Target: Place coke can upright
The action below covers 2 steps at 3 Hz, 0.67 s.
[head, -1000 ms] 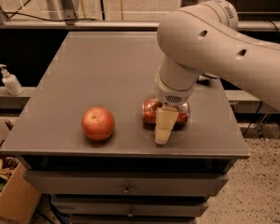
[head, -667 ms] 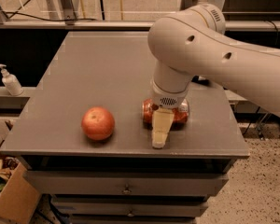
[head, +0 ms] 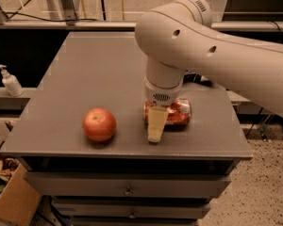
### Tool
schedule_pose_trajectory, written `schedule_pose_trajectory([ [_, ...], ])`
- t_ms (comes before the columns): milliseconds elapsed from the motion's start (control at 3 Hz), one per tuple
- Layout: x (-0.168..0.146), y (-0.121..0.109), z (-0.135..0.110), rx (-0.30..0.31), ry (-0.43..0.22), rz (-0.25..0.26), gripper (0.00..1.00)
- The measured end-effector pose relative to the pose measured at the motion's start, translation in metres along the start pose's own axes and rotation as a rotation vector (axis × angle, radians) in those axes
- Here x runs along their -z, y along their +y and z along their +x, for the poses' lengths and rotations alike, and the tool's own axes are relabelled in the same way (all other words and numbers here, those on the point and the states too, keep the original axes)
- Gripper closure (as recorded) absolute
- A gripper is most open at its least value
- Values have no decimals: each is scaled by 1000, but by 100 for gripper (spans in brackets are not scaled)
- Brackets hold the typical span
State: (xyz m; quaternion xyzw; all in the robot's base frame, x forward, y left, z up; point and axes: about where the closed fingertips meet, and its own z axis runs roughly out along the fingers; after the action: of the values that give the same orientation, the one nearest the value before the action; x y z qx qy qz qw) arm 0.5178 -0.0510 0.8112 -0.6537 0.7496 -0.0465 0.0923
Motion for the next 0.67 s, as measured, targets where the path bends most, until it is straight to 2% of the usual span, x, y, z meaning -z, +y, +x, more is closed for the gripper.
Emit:
schedule_pose_trajectory([
  [667, 10, -2, -1, 0, 0, 0, 88],
])
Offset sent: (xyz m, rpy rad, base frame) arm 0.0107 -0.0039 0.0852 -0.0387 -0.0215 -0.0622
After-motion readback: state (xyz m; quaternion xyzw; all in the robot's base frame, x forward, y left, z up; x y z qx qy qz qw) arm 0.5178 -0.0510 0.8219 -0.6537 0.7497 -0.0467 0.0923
